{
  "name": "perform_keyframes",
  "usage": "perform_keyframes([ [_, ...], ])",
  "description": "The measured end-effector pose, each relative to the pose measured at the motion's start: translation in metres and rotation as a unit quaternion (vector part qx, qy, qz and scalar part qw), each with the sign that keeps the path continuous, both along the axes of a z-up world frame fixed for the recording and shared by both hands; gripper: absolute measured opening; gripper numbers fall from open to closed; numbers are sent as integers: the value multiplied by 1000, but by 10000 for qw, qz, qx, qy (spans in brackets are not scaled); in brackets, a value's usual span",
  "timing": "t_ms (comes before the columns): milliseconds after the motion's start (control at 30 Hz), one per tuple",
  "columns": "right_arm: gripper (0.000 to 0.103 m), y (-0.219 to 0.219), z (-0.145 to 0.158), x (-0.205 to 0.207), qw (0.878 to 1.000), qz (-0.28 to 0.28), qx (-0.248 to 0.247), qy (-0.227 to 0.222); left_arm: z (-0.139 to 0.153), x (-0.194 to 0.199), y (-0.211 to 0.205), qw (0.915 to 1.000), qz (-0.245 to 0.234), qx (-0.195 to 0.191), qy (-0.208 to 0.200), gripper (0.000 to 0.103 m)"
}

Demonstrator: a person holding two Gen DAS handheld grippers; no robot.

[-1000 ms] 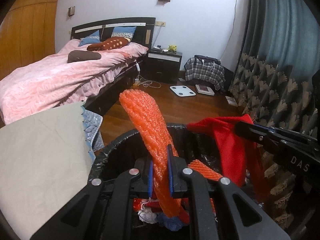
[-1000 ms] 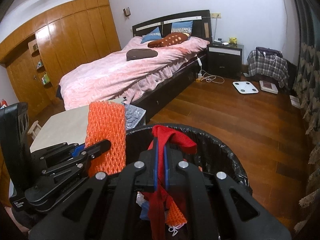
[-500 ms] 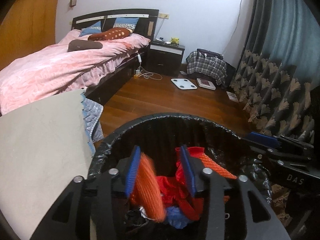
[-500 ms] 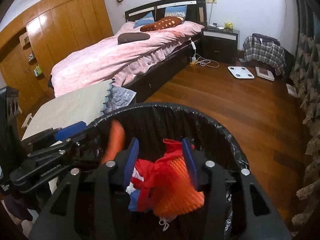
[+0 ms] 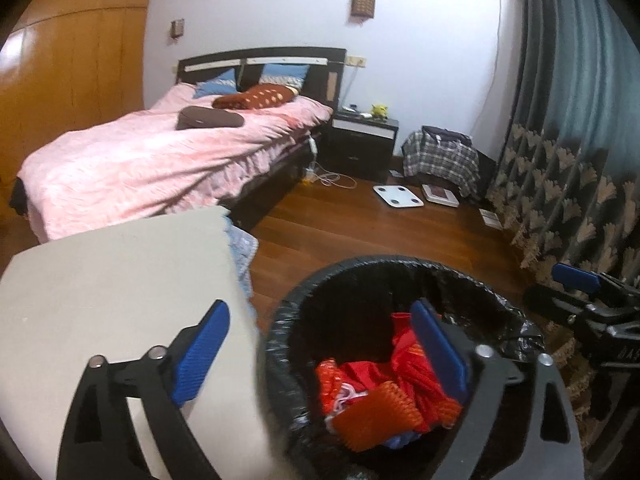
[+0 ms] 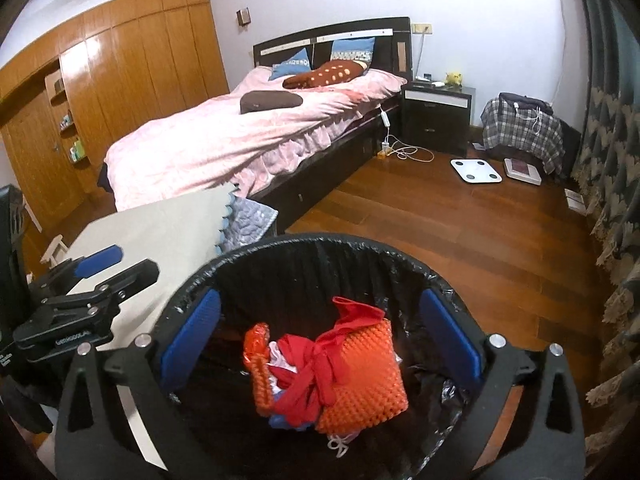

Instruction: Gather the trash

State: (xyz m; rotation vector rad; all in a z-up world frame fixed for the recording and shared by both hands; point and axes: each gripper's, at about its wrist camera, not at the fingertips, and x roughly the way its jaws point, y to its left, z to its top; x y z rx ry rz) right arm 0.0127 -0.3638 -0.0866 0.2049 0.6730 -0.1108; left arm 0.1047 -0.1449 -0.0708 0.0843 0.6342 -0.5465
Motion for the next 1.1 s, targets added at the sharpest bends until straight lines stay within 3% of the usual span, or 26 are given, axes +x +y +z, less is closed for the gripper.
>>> perform_keyframes([
  [533, 98, 63, 69, -23, 9971, 612, -53, -451, 58, -43, 60, 9976, 561, -18, -409, 97],
  [1100, 98, 98, 88, -38, 9952, 819, -147, -524, 84, -81, 85, 9949, 735, 6, -687, 97],
])
